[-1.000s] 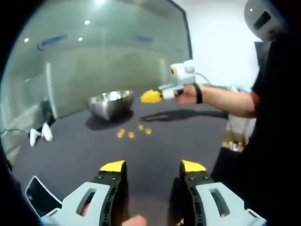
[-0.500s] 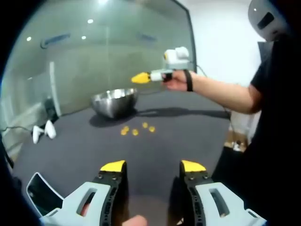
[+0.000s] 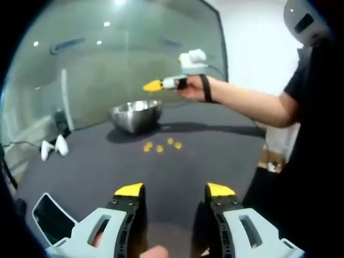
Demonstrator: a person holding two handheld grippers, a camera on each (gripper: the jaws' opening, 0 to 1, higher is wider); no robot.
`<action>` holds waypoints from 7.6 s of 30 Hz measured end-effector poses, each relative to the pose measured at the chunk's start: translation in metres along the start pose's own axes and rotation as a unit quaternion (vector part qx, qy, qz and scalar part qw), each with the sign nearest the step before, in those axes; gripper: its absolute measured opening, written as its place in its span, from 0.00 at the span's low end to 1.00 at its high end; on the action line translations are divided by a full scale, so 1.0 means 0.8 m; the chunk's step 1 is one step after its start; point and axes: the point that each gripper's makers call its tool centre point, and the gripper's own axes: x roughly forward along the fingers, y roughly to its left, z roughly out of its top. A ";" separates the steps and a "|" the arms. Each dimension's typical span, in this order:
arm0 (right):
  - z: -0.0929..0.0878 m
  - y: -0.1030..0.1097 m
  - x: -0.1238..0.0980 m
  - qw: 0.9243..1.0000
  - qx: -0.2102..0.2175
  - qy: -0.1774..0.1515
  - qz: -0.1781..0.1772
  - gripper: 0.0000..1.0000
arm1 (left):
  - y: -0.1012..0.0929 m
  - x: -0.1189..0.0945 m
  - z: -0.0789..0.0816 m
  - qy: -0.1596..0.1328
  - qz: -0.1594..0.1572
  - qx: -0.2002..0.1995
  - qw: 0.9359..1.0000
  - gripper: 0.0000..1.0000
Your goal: Pick up the QQ candy scattered on the table and place it into the stainless steel bowl on the table
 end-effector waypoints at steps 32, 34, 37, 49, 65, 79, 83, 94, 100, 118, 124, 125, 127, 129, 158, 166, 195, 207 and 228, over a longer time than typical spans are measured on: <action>-0.022 0.015 -0.062 0.999 -0.017 -0.005 0.027 0.23 | -0.003 0.001 0.007 -0.004 -0.002 0.004 1.000 0.46; -0.023 0.018 -0.073 0.999 -0.031 -0.012 0.034 0.23 | -0.005 0.002 0.008 -0.004 -0.004 0.006 1.000 0.46; -0.024 0.024 -0.092 0.998 -0.035 -0.014 0.041 0.24 | -0.006 0.003 0.007 -0.001 -0.006 0.010 1.000 0.46; -0.057 0.076 -0.167 0.990 -0.088 0.019 0.109 0.25 | -0.008 0.004 0.014 -0.009 -0.007 0.012 1.000 0.46; -0.107 0.124 -0.156 0.975 -0.079 0.063 0.198 0.25 | -0.001 0.000 0.012 -0.008 0.000 0.009 1.000 0.46; -0.138 0.172 -0.133 0.957 -0.053 0.093 0.271 0.25 | 0.001 -0.004 0.011 -0.012 0.007 0.005 1.000 0.46; -0.152 0.186 -0.128 0.950 -0.050 0.111 0.286 0.23 | 0.000 -0.005 0.010 -0.010 0.007 0.004 1.000 0.46; -0.174 0.193 -0.113 0.945 -0.061 0.141 0.289 0.23 | 0.000 -0.009 0.011 -0.016 0.011 0.000 1.000 0.46; -0.174 0.192 -0.104 0.948 -0.054 0.139 0.281 0.21 | -0.003 -0.008 0.012 -0.015 0.005 -0.001 1.000 0.45; -0.175 0.189 -0.100 0.952 -0.052 0.138 0.266 0.09 | 0.002 -0.010 0.013 -0.013 0.013 -0.002 1.000 0.44; -0.173 0.191 -0.101 0.956 -0.051 0.137 0.253 0.09 | 0.000 -0.007 0.013 -0.012 0.010 0.002 1.000 0.44; -0.172 0.191 -0.102 0.957 -0.052 0.135 0.251 0.09 | 0.000 -0.006 0.013 -0.012 0.009 0.002 1.000 0.44; -0.168 0.191 -0.105 0.958 -0.053 0.132 0.250 0.09 | -0.002 -0.005 0.013 -0.011 0.007 0.003 1.000 0.44; -0.162 0.191 -0.108 0.958 -0.045 0.127 0.251 0.09 | -0.003 -0.005 0.013 -0.010 0.004 0.005 1.000 0.44; -0.010 0.002 -0.036 0.995 -0.019 -0.015 -0.093 0.09 | -0.004 -0.003 0.012 -0.013 -0.008 0.003 1.000 0.44; 0.008 -0.006 -0.011 0.995 -0.015 -0.021 -0.093 0.09 | -0.004 -0.002 0.019 -0.024 -0.019 -0.006 1.000 0.44; -0.016 0.008 -0.013 0.998 0.055 0.003 -0.044 0.25 | -0.004 0.000 0.021 -0.029 -0.020 -0.003 0.999 0.43; -0.005 0.057 -0.061 0.998 -0.021 -0.003 0.053 0.27 | 0.001 0.000 0.021 -0.028 -0.009 0.001 1.000 0.43; -0.118 0.088 -0.143 0.987 -0.021 0.083 0.137 0.28 | 0.001 -0.001 0.019 -0.024 -0.008 -0.002 1.000 0.43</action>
